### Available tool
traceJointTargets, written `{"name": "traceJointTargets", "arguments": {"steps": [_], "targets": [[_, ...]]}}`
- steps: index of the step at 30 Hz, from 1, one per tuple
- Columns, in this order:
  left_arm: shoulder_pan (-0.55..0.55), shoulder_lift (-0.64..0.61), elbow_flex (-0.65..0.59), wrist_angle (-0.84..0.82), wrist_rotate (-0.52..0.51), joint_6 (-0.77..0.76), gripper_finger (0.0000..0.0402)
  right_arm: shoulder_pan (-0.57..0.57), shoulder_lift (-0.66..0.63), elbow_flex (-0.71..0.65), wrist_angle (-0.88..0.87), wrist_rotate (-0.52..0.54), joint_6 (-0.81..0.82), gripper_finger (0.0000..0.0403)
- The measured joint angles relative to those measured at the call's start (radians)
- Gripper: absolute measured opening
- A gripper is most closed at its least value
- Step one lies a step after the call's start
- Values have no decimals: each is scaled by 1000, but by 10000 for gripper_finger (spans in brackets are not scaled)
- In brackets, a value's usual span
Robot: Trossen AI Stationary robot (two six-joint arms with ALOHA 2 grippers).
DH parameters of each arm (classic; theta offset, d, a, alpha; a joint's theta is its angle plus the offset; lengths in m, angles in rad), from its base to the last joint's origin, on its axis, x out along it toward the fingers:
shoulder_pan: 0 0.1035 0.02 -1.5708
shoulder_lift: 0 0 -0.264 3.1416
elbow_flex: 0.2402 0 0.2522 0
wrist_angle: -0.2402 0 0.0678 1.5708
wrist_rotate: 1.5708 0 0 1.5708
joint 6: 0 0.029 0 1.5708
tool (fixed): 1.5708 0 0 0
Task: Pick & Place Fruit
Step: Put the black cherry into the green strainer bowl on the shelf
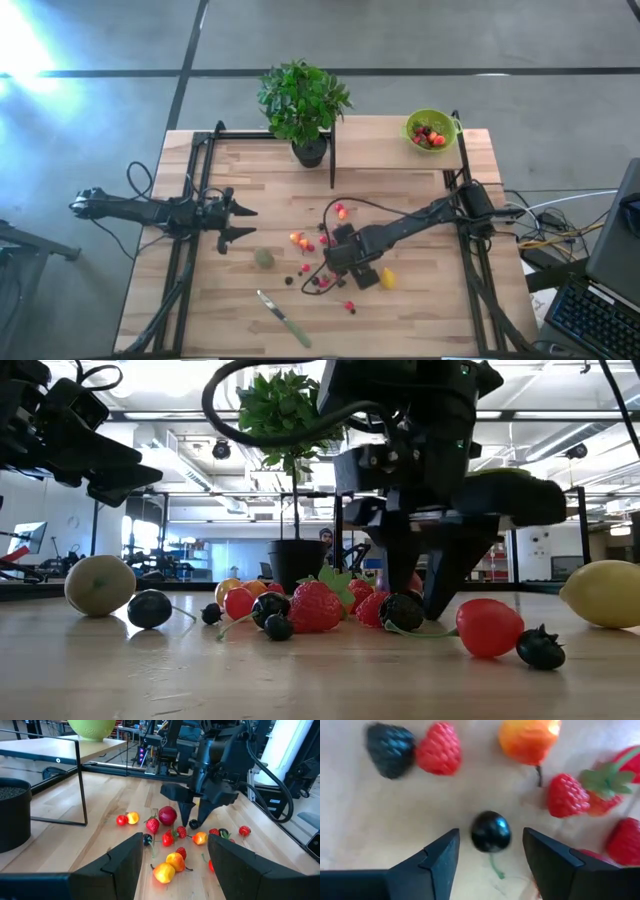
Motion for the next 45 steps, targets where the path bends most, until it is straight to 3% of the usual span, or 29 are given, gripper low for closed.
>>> {"name": "traceJointTargets", "arguments": {"steps": [15, 28, 31, 39, 45], "targets": [[0, 0, 0, 0, 0, 0, 229, 2, -2, 0, 18, -18, 20, 171], [0, 0, 0, 0, 0, 0, 229, 1, -3, 0, 17, -61, 27, 101], [0, 0, 0, 0, 0, 0, 229, 1, -3, 0, 17, -64, 48, 112], [0, 0, 0, 0, 0, 0, 229, 1, -3, 0, 19, -64, 51, 188], [0, 0, 0, 0, 0, 0, 229, 1, -3, 0, 46, -64, 51, 204]]}}
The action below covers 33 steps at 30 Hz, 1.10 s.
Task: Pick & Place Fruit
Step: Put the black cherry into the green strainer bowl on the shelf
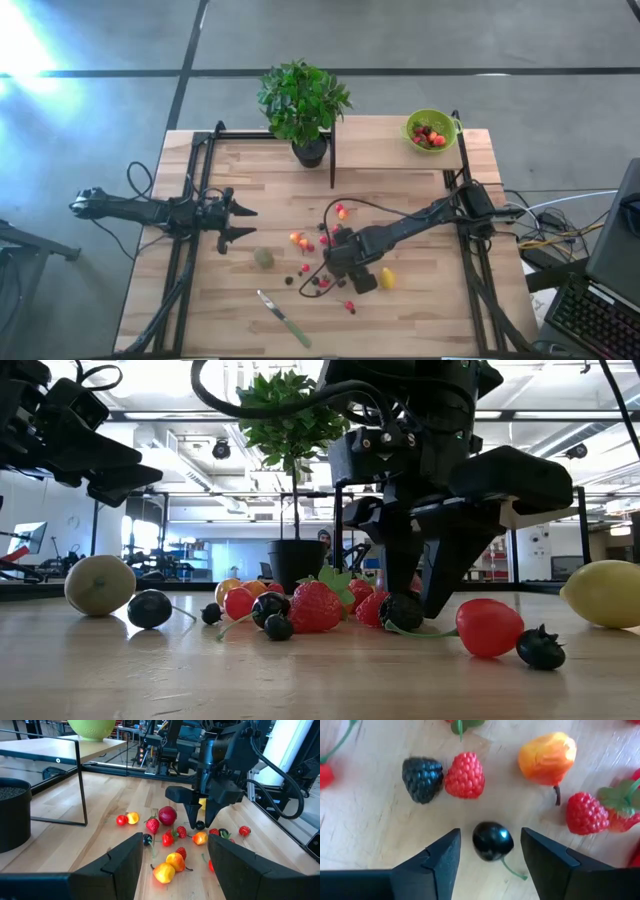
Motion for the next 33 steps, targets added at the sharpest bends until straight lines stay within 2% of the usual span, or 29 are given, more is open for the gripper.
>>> {"name": "traceJointTargets", "arguments": {"steps": [20, 33], "targets": [[0, 0, 0, 0, 0, 0, 229, 0, -1, -24, 17, -1, -7, 118], [0, 0, 0, 0, 0, 0, 229, 0, -1, -26, 17, -1, -9, 115]]}}
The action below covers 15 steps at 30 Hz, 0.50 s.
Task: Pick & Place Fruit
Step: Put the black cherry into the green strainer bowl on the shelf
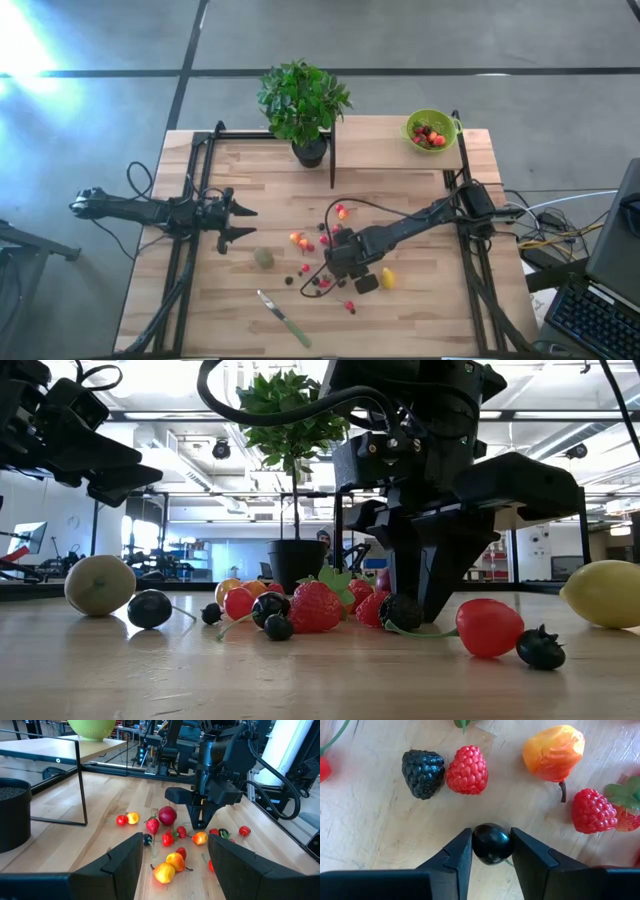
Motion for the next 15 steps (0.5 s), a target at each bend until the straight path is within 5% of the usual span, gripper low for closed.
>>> {"name": "traceJointTargets", "arguments": {"steps": [9, 15], "targets": [[0, 0, 0, 0, 0, 0, 229, 0, -25, -5, -49, 1, -3, 111], [0, 0, 0, 0, 0, 0, 229, -19, -169, -3, -141, 9, -3, 107]]}}
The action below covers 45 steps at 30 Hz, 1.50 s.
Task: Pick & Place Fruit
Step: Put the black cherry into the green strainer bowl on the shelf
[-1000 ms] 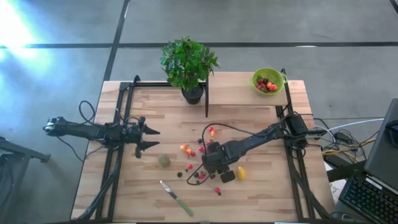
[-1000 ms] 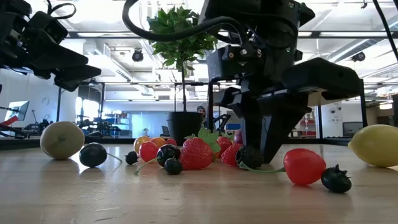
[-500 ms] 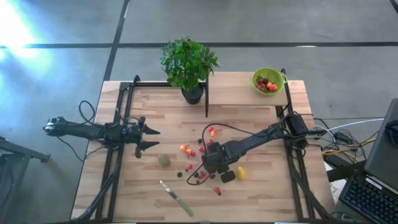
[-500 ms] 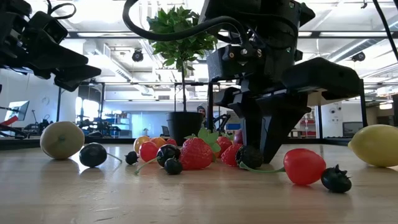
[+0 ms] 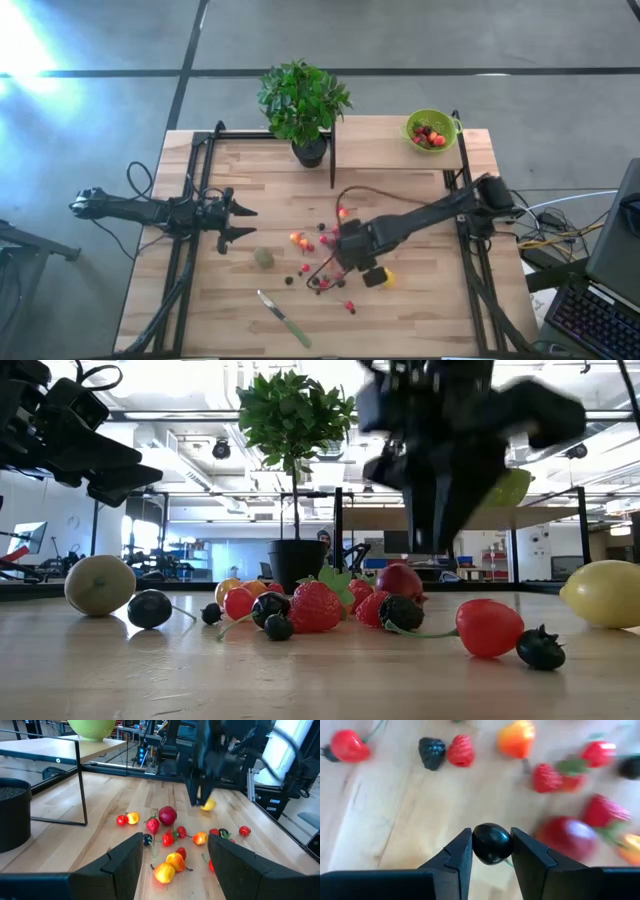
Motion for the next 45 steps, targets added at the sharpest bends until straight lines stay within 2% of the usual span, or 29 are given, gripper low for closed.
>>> {"name": "traceJointTargets", "arguments": {"steps": [3, 9, 14, 21, 28, 32, 38, 45], "targets": [[0, 0, 0, 0, 0, 0, 229, -28, -101, -2, -51, 25, 0, 114], [0, 1, 0, 0, 0, 0, 229, -131, -327, -1, -130, 210, 1, 117], [0, 1, 0, 0, 0, 0, 229, -277, -492, -2, -133, 221, 4, 106], [0, 1, 0, 0, 0, 0, 229, -543, -629, -2, -143, 220, 4, 117], [0, 1, 0, 0, 0, 0, 229, -811, -654, -2, -181, 211, 21, 109], [0, 1, 0, 0, 0, 0, 229, -923, -634, -3, -207, 206, 27, 117], [0, 1, 0, 0, 0, 0, 229, -1018, -594, -4, -281, 200, 31, 114], [0, 1, 0, 0, 0, 0, 229, -1072, -547, -17, -351, 201, 31, 117]]}}
